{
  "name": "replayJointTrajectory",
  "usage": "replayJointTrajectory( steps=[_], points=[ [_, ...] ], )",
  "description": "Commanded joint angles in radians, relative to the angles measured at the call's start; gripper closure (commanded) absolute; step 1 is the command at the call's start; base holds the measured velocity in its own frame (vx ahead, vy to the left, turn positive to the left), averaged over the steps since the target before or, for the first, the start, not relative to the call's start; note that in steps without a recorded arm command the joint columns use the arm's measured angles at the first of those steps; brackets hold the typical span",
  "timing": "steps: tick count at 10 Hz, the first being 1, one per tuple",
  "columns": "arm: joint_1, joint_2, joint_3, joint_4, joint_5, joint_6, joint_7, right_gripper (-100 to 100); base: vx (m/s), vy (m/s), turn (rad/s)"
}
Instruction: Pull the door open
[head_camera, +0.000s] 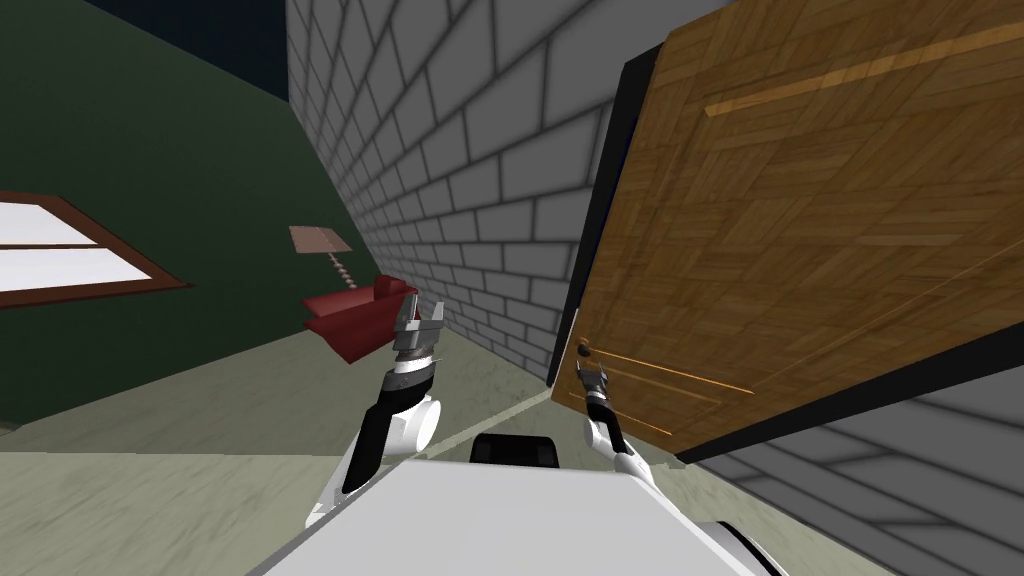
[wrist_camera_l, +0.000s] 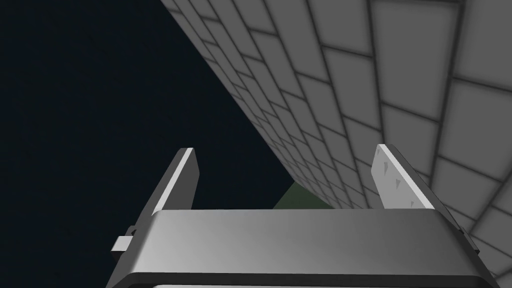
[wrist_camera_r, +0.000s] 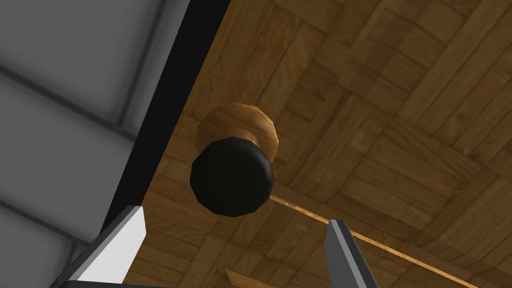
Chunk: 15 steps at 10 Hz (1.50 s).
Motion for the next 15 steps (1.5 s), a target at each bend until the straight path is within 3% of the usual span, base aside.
replayJointTrajectory(
  steps=[1,12,13,14,15],
  points=[
    [-0.005,0.007,0.007,-0.002,-0.018,0.004,-0.050,-100,-0.042,-0.011,0.019],
    [-0.027,0.041,0.042,-0.022,-0.113,0.034,-0.315,-100,-0.058,-0.010,0.022],
    [-0.026,0.040,0.041,-0.020,-0.108,0.031,-0.300,-100,-0.020,-0.004,0.004],
    [-0.014,0.012,0.035,-0.012,-0.113,0.026,-0.334,-100,0.126,0.003,0.126],
    [-0.010,0.004,0.034,-0.010,-0.114,0.025,-0.343,-100,0.198,-0.024,0.119]
  ],
)
